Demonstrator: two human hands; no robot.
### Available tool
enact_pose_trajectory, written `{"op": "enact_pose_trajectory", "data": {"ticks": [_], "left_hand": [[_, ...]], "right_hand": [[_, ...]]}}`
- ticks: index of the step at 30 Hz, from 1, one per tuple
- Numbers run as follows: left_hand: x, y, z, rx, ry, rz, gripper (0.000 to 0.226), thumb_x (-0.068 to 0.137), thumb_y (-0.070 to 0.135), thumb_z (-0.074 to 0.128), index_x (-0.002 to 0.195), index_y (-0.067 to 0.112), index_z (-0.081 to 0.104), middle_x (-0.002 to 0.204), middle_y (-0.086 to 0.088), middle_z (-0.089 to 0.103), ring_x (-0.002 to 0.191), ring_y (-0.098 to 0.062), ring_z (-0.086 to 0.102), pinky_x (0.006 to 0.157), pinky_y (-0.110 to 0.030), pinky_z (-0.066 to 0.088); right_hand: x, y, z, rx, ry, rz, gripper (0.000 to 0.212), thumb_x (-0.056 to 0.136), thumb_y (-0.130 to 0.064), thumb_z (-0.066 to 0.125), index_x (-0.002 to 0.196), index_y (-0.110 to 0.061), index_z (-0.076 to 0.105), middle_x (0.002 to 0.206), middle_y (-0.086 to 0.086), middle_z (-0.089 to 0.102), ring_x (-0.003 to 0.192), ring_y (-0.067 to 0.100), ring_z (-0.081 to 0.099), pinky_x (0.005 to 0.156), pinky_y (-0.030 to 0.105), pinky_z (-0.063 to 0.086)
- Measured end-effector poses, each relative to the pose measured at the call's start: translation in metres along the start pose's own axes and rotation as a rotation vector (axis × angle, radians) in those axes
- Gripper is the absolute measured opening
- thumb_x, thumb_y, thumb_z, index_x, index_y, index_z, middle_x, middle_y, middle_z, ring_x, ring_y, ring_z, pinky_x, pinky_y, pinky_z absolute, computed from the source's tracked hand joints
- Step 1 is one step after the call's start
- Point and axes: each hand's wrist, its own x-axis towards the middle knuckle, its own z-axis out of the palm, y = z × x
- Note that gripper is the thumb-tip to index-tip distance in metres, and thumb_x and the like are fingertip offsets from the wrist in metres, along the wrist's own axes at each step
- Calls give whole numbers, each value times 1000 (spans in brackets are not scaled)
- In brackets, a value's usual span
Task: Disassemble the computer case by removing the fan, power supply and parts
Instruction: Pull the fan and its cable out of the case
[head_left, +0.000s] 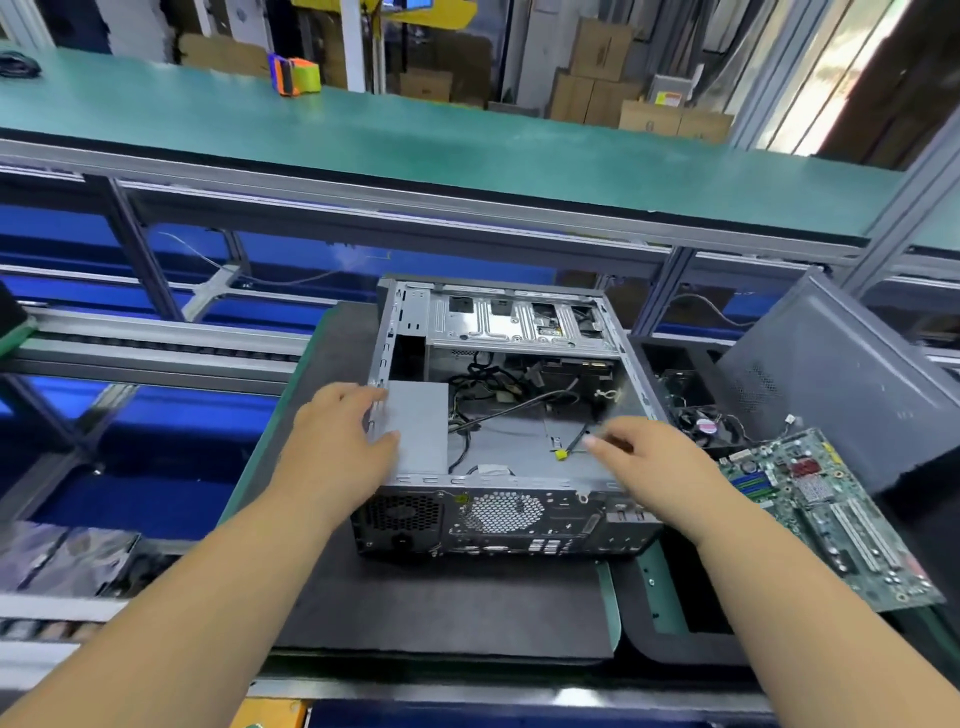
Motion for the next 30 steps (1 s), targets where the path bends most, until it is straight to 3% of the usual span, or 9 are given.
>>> {"op": "enact_pose_trajectory", "data": {"ticks": [1,5,10,13,17,20,22,26,30], "left_hand": [[2,5,0,-1,-3,22,48,88,30,63,135,28,53,141,5,44,130,-19,39,105,-38,38],[8,21,2,-18,-35,92,42,90,30,62,131,32,54,140,8,42,132,-16,38,108,-36,35],[15,28,0,-94,48,79,44,89,25,65,132,28,56,140,6,44,133,-15,39,112,-40,35],[17,25,-4,-93,90,70,44,90,24,65,133,27,56,139,7,45,131,-12,40,112,-34,33],[19,22,-10,-94,115,64,43,91,22,65,133,26,56,136,8,46,125,-6,41,105,-17,27],[18,18,-10,-97,126,47,42,91,23,65,132,29,56,133,14,45,119,4,39,97,-6,22],[17,15,-9,-88,127,48,42,91,23,65,131,30,57,131,15,45,118,5,39,93,1,18],[16,14,-7,-69,108,44,41,91,24,65,130,31,57,131,17,44,114,10,35,86,10,16],[18,19,-3,-100,89,32,39,91,24,64,129,32,57,133,16,44,114,9,36,83,11,17]], "right_hand": [[7,-7,-3,7,22,-14,25,95,-51,52,80,-34,61,74,-12,62,73,9,59,66,28,44],[49,-38,0,140,-85,-80,14,95,-37,54,96,-35,67,94,-16,67,80,8,64,59,26,48],[116,-78,37,-104,-367,-203,35,93,-17,50,124,-14,67,130,4,63,111,23,60,95,37,50],[141,-88,59,-269,-453,-258,35,95,-16,47,122,-3,65,127,14,63,111,31,60,97,42,49],[160,-94,77,-430,-538,-275,32,98,-11,40,117,0,62,115,16,59,101,29,51,77,31,40],[170,-95,85,-467,-597,-231,40,100,-10,34,136,-5,52,140,18,47,126,31,45,91,33,38],[171,-96,87,-483,-616,-222,42,102,-12,32,140,-5,49,146,18,44,127,32,46,95,33,38],[168,-94,80,-383,-580,-210,36,100,-10,34,125,3,58,132,20,55,116,33,52,84,29,38],[165,-85,67,-60,-457,-115,43,95,-8,42,136,-1,52,138,18,52,115,33,54,85,31,46]]}}
